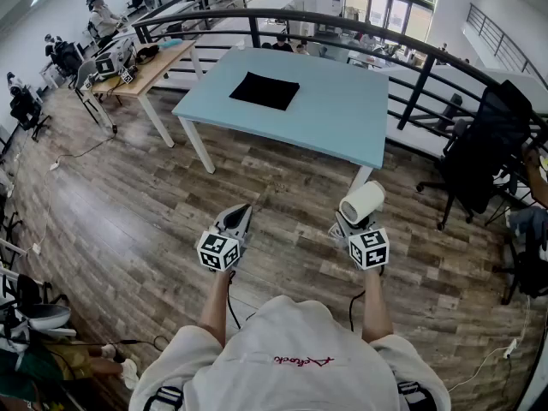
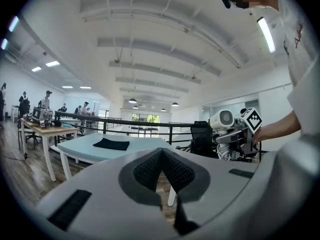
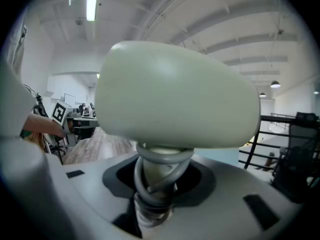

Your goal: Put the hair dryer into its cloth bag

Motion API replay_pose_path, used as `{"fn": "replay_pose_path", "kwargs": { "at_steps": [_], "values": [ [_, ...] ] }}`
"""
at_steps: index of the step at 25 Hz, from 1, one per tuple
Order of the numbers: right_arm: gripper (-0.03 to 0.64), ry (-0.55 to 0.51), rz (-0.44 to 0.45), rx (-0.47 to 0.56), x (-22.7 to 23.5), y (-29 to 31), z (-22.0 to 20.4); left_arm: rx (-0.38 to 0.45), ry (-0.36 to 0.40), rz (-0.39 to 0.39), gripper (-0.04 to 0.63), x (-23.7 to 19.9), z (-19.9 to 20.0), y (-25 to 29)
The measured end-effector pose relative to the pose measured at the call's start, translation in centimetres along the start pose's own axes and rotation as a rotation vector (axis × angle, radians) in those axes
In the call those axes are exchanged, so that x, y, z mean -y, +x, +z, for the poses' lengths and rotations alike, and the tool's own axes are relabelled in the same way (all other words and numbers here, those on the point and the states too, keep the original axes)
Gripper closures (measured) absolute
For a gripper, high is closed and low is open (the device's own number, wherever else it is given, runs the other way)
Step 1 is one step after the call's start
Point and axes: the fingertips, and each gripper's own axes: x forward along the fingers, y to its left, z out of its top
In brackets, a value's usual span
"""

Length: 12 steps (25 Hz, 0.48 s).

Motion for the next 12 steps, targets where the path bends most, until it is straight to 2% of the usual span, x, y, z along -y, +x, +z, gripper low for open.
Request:
{"fn": "replay_pose_path", "kwargs": {
  "at_steps": [12],
  "values": [
    [0.454,0.000,0.015,-0.004,-1.9,1.0,0.4,-0.016,-0.019,-0.005,0.588,-0.5,-1.4,-1.2]
  ]
}}
